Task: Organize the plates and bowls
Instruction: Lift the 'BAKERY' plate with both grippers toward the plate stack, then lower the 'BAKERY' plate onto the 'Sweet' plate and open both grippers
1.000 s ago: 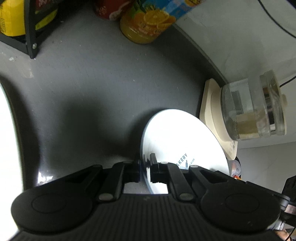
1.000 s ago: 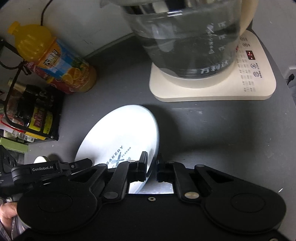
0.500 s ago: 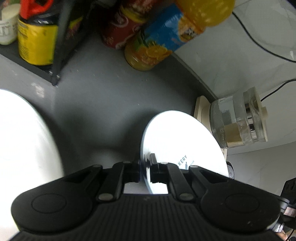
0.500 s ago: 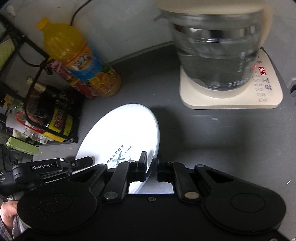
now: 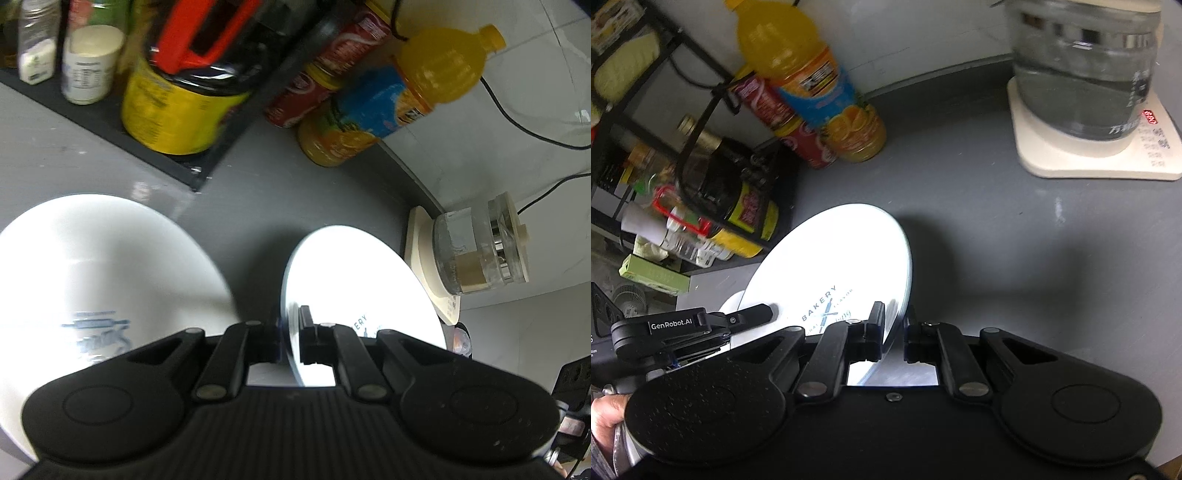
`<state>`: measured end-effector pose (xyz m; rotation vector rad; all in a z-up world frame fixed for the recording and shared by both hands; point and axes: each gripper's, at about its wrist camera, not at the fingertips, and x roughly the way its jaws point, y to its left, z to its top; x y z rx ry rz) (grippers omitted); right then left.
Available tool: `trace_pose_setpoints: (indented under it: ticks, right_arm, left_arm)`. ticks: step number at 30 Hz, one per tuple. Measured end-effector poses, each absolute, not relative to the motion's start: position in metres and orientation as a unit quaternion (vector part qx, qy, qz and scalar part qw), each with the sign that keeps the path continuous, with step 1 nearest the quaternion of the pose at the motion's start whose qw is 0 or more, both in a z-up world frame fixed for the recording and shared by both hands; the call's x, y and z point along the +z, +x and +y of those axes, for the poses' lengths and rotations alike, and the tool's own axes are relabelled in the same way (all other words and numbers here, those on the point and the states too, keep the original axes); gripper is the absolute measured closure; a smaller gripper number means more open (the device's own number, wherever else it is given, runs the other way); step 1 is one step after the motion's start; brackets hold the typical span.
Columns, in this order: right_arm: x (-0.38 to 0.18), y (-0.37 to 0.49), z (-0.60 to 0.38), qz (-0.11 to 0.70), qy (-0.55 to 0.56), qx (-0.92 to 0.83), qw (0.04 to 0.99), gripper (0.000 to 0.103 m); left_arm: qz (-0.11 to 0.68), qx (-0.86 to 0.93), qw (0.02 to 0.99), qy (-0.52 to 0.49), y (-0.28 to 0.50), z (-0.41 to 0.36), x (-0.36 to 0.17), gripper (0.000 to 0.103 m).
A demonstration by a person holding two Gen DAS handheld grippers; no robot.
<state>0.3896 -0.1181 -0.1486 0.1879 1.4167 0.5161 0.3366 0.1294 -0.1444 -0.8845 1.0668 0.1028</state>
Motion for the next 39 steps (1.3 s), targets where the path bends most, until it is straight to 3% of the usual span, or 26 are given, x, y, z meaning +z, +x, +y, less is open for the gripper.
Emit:
trace_pose_setpoints:
  ticks: [39]
  right_arm:
    - [-0.171,0.303,-0.023,0.665,0.071,0.25,0.7,0.093]
  left_arm:
    - [0.517,0.077,0.74,-0.424,0.232,0.225,-0.187,0.097]
